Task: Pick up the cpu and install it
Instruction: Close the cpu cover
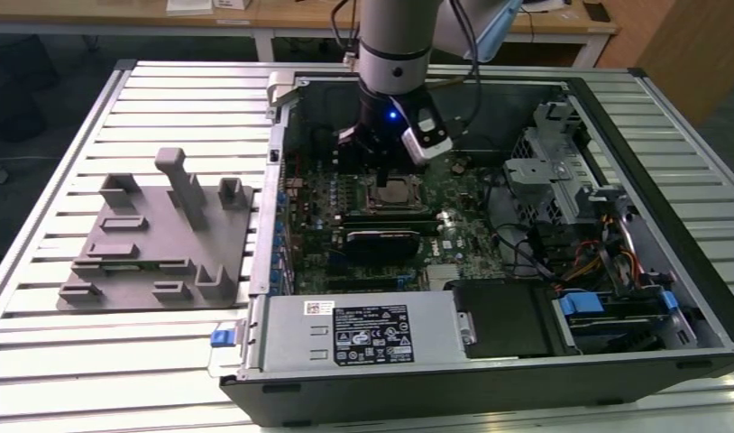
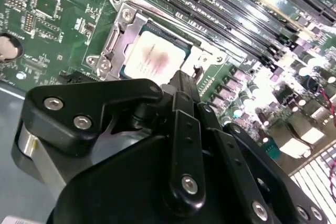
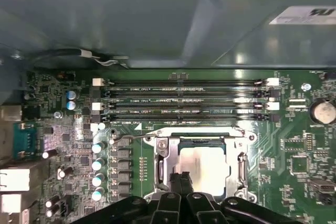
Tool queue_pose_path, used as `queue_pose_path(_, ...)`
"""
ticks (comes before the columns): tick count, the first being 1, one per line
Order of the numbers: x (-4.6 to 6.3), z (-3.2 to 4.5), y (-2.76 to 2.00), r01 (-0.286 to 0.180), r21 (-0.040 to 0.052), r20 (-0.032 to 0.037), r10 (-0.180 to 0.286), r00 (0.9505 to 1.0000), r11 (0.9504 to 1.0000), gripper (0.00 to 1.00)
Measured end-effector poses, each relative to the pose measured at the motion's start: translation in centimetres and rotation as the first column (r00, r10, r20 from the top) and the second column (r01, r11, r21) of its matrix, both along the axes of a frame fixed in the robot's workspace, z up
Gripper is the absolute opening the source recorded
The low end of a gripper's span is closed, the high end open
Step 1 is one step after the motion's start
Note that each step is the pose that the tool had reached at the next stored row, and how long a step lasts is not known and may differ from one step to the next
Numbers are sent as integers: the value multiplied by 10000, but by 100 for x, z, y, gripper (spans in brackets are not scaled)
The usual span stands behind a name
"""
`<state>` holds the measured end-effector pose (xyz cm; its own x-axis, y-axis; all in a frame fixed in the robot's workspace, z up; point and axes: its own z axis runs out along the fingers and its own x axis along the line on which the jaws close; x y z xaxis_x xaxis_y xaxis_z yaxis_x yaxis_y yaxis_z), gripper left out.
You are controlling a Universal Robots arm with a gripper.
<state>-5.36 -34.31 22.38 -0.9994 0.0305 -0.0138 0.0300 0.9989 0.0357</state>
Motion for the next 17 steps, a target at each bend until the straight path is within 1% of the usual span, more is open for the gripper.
queue_pose_path(5, 0, 94, 0, 0, -1, 14, 0, 10000, 10000, 11)
queue_pose_path(8, 0, 109, 0, 0, 1, 22, 0, 10000, 10000, 11)
queue_pose_path(9, -1, 109, 0, 2, 1, 42, -2, 10000, 10000, 11)
queue_pose_path(10, -2, 110, 0, 2, -3, 103, -2, 9999, 10000, 11)
queue_pose_path(12, -3, 108, -1, 5, -3, 285, -5, 9996, 10000, 11)
queue_pose_path(13, -3, 108, 0, 12, -8, 365, -12, 9993, 10000, 11)
queue_pose_path(14, -2, 107, 0, 27, -13, 412, -27, 9991, 10000, 11)
queue_pose_path(15, -2, 106, 0, 40, -22, 423, -39, 9991, 10000, 11)
queue_pose_path(17, 3, 104, 0, 105, -34, 423, -103, 9991, 9999, 11)
